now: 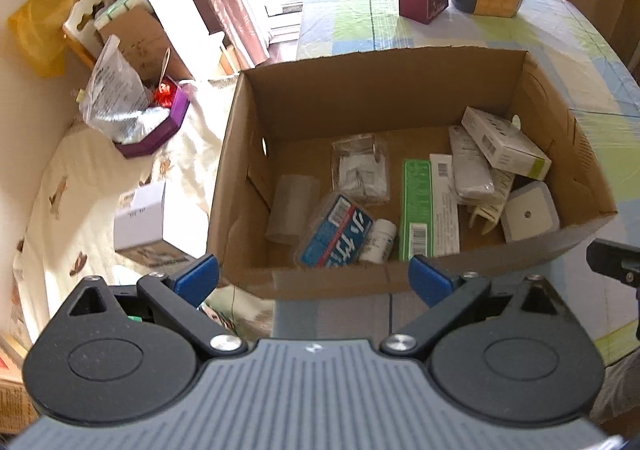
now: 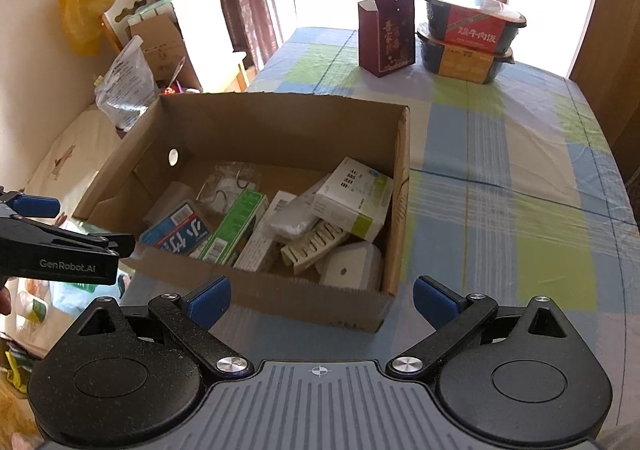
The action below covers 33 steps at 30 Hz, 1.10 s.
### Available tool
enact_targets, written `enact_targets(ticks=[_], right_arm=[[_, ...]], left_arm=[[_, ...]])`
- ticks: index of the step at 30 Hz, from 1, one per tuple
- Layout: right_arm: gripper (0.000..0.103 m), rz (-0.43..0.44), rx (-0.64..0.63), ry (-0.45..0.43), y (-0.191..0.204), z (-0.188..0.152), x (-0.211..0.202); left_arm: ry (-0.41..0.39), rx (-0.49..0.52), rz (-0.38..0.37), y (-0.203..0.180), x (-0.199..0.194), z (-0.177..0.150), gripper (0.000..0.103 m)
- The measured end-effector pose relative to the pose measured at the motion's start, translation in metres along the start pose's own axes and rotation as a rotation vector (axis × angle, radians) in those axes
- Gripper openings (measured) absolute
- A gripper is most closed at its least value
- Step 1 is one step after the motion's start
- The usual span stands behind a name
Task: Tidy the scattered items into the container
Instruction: 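Withdraw both open tools back from the box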
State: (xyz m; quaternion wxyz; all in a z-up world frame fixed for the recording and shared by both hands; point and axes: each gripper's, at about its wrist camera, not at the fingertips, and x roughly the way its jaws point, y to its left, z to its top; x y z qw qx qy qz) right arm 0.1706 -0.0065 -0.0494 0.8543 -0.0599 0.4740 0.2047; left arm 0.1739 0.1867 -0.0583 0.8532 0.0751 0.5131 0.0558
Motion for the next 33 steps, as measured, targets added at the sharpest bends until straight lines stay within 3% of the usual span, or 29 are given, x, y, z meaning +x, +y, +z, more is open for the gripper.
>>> enact_targets(ticks=[14,33], right_arm=[[0.102,-0.016,-0.070,-0.015,0.016,-0.026,-0.016],[0.102,0.010,-0.006,0.019,0.004,-0.042,-0.034]], left_arm=[[-0.021,-0.065,-0.019,-0.001,-0.036,-0.027,0.100],[-0.066,-0.060,-0.024,-0.023,-0.070,-0.049,0.100]])
